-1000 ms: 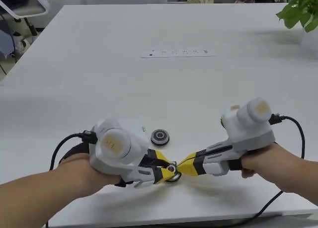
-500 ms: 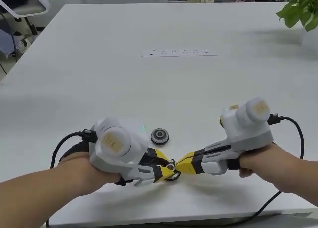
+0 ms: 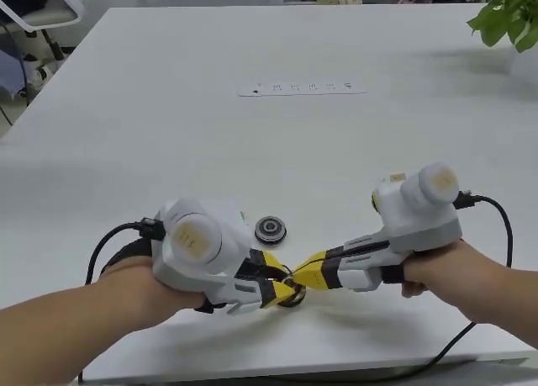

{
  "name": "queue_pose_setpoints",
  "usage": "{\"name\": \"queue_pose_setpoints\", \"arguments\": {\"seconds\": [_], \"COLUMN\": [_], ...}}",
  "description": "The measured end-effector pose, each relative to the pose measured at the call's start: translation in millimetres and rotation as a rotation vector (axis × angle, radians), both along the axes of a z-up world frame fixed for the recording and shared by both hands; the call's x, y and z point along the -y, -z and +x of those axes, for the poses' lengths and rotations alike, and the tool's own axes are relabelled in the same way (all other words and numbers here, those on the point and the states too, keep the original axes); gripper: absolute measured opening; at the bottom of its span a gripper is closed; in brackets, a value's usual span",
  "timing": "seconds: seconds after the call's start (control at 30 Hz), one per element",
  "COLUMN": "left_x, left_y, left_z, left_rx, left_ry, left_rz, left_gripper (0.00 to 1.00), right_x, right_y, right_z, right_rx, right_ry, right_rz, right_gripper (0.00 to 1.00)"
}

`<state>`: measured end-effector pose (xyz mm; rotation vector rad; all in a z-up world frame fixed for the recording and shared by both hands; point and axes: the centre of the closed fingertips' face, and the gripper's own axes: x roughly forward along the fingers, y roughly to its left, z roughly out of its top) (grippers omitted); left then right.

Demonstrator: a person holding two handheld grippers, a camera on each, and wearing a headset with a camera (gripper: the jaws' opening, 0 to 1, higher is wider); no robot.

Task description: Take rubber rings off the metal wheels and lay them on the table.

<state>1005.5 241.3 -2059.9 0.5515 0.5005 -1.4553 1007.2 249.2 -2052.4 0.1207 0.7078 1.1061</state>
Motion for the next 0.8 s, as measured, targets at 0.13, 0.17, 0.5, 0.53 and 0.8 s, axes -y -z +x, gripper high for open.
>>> {"name": "queue_pose_setpoints", "arguments": {"seconds": [0.13, 0.17, 0.5, 0.53, 0.8], "left_x": [0.4, 0.6, 1.7, 1.8, 1.6], "left_y": [0.0, 0.0, -0.8, -0.8, -1.9], "left_z": [-0.1, 0.0, -0.2, -0.2, -2.6], "left_rx": [-0.001, -0.005, -0.023, -0.025, -0.026], "left_ry": [-0.001, -0.003, 0.002, 0.002, 0.014], "left_rz": [-0.007, -0.013, -0.027, -0.028, -0.025], "left_gripper": [0.08, 0.08, 0.08, 0.08, 0.11], "right_x": [1.2, 1.3, 4.0, 4.2, 4.8], "right_y": [1.8, 1.8, 2.1, 1.9, 0.2], "right_z": [-0.9, -0.9, 0.8, 1.0, 0.7], "right_rx": [0.001, 0.0, 0.004, 0.003, -0.004], "right_ry": [-0.004, -0.003, 0.004, 0.006, 0.012], "right_rz": [-0.009, -0.008, -0.006, -0.005, 0.012], "right_gripper": [0.0, 0.0, 0.0, 0.0, 0.0]}}
